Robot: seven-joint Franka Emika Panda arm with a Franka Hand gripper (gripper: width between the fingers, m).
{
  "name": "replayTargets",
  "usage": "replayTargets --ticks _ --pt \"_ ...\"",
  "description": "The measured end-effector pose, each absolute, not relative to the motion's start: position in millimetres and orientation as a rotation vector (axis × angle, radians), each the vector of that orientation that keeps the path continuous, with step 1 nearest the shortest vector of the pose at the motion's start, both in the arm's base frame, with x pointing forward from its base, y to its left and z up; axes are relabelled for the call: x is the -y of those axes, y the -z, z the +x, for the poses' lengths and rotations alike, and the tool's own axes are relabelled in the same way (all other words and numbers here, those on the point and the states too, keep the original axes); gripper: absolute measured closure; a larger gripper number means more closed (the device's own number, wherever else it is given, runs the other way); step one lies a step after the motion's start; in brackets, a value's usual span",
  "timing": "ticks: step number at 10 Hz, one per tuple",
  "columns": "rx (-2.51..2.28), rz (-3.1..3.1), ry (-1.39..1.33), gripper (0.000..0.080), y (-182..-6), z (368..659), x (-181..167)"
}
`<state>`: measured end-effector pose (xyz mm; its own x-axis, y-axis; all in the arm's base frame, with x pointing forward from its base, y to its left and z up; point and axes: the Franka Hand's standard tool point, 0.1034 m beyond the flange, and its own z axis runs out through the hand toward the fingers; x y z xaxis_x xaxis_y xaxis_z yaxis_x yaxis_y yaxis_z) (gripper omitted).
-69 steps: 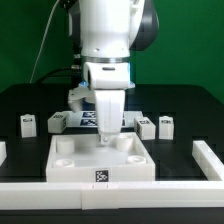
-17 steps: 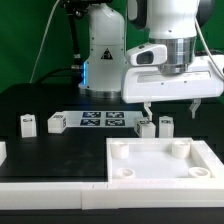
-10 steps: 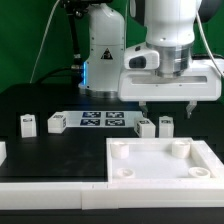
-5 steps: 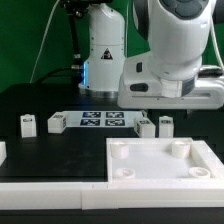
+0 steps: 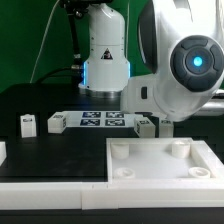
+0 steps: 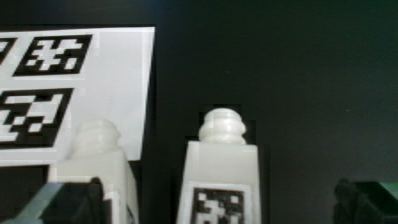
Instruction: Assemble one leg
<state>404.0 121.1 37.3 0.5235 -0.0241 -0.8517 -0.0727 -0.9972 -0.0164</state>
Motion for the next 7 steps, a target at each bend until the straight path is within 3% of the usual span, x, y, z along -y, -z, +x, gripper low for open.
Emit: replayTargets --ticks 7 --pt "-0.052 -2.727 -1.484 0.0151 -21.9 393.9 -133.6"
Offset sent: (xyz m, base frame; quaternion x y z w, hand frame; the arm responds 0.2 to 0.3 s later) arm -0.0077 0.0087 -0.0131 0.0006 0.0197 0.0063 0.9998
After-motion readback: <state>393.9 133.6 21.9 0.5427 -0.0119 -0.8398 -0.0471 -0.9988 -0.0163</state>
